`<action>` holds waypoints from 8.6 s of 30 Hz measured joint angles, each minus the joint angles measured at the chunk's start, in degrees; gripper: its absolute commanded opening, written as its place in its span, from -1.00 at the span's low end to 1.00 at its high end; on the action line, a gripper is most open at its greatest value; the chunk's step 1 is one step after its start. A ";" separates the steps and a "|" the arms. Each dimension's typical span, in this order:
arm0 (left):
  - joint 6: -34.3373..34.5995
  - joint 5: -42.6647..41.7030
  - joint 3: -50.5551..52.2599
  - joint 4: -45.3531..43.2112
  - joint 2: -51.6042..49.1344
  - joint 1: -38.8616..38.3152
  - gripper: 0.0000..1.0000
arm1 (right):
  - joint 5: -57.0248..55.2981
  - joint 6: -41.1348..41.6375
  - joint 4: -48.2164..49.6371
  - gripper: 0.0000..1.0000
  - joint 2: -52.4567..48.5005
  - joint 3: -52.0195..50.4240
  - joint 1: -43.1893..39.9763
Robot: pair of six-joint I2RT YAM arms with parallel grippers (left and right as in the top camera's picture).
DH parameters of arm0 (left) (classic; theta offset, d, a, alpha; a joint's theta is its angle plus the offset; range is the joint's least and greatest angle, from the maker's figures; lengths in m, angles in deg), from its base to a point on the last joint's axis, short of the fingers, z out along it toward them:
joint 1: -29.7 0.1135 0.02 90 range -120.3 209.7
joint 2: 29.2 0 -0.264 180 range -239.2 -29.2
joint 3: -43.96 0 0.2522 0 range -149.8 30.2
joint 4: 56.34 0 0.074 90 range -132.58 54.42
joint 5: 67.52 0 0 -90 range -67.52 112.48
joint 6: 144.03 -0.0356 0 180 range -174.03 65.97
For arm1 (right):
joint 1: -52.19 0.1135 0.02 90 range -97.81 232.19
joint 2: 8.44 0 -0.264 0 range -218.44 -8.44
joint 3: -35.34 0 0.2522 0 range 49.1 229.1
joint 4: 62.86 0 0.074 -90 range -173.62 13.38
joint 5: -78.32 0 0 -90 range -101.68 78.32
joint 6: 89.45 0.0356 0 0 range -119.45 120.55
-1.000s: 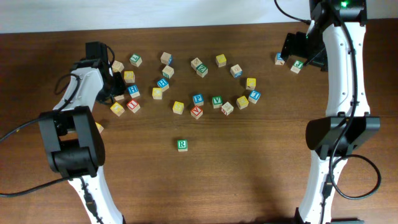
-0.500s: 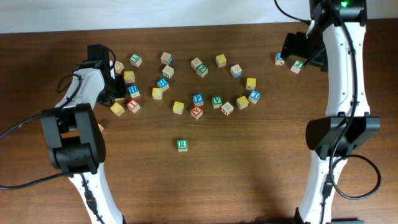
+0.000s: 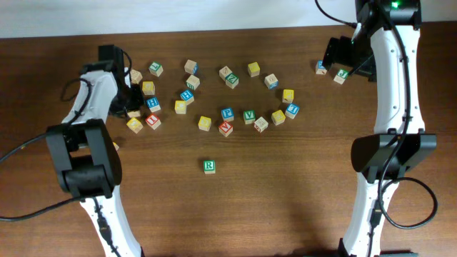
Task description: Spell out RSS
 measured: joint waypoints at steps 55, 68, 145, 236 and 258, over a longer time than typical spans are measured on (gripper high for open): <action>32.24 2.73 37.09 -17.68 24.55 -45.66 0.03 | 0.00 0.00 -0.07 0.97 0.00 0.00 0.00; 30.23 -1.01 37.57 -17.27 22.25 -45.66 -0.67 | 0.00 0.02 -0.07 0.97 0.00 0.00 0.00; -31.36 3.80 32.83 -38.23 13.94 -44.78 -0.41 | 0.00 -0.02 -0.04 0.96 0.00 0.00 0.00; -16.61 -10.97 36.52 -11.85 24.09 -0.15 0.11 | 0.00 0.02 -0.07 0.96 0.00 0.00 0.00; -13.25 -2.67 32.87 -5.60 20.00 -4.24 -0.63 | 0.00 -0.02 -0.07 0.97 0.00 0.00 0.00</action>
